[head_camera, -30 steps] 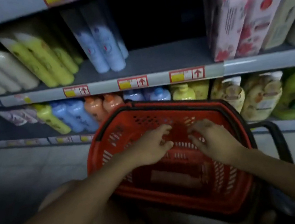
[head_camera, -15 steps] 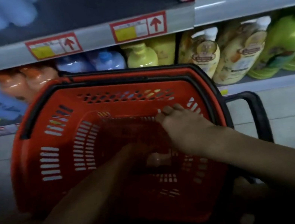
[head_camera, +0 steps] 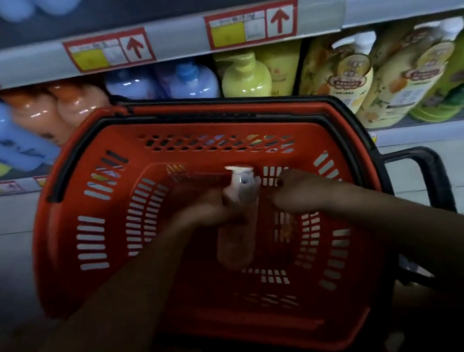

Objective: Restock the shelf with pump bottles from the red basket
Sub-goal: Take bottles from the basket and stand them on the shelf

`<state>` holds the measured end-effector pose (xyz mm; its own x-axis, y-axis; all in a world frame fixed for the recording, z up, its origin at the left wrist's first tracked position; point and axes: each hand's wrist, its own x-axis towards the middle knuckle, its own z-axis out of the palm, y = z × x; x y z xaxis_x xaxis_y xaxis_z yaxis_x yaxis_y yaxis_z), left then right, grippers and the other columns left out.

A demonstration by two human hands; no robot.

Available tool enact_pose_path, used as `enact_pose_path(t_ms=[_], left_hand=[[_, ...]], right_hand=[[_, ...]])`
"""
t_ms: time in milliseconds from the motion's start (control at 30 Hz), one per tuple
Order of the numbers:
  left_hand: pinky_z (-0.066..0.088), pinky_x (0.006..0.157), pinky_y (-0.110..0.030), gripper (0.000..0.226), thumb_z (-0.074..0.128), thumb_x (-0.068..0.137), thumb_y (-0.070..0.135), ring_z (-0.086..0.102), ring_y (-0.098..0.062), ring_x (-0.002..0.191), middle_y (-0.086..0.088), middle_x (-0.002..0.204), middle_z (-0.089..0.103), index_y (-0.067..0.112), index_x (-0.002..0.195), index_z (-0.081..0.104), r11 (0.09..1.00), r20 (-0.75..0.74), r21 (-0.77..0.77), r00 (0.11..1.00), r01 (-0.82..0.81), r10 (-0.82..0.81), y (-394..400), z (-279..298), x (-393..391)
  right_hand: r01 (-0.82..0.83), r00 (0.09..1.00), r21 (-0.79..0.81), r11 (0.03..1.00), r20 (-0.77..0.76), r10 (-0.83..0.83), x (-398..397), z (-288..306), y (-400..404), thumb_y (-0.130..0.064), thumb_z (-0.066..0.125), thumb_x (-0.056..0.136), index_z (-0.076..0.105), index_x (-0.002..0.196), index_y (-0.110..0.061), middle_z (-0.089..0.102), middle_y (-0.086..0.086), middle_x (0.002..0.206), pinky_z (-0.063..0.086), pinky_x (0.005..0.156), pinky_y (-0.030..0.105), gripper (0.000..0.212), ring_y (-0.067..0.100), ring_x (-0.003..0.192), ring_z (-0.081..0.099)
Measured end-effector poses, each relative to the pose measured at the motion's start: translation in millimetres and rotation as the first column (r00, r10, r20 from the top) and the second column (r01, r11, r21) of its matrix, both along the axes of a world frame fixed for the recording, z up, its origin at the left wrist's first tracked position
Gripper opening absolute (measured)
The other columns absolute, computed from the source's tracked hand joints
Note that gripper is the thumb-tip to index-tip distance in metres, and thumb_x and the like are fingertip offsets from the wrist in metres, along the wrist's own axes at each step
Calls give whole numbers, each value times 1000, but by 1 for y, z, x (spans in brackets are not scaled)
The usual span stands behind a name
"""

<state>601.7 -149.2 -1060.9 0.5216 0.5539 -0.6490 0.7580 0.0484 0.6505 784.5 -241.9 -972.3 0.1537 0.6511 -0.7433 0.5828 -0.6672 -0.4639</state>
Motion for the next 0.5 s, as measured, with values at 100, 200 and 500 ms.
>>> enact_pose_path(t_ms=[100, 200, 500], left_hand=[[52, 104, -33, 52, 86, 75, 24, 69, -13, 115, 1, 119, 75, 17, 124, 69, 972, 171, -204, 974, -115, 151, 1, 41, -19], [53, 104, -37, 52, 77, 80, -1, 67, -18, 120, -4, 125, 73, 15, 128, 64, 895, 304, -422, 907, -147, 293, -8, 90, -38], [54, 97, -33, 56, 82, 75, 6, 67, -21, 114, -10, 126, 72, 8, 128, 63, 933, 641, -212, 679, -290, 357, -47, 220, -43]], right_hand=[[176, 962, -9, 984, -212, -174, 9, -5, 2, -48, 84, 74, 72, 108, -17, 77, 2, 102, 60, 78, 30, 48, 18, 89, 74], [197, 862, -77, 977, -461, -210, 6, 7, 0, -50, 90, 69, 60, 135, -15, 72, 10, 122, 61, 86, 44, 80, 29, 105, 73], [179, 814, 395, 901, -574, 90, -22, 121, -33, -12, 85, 80, 77, 118, -20, 78, 1, 116, 61, 84, 36, 40, 21, 109, 75]])
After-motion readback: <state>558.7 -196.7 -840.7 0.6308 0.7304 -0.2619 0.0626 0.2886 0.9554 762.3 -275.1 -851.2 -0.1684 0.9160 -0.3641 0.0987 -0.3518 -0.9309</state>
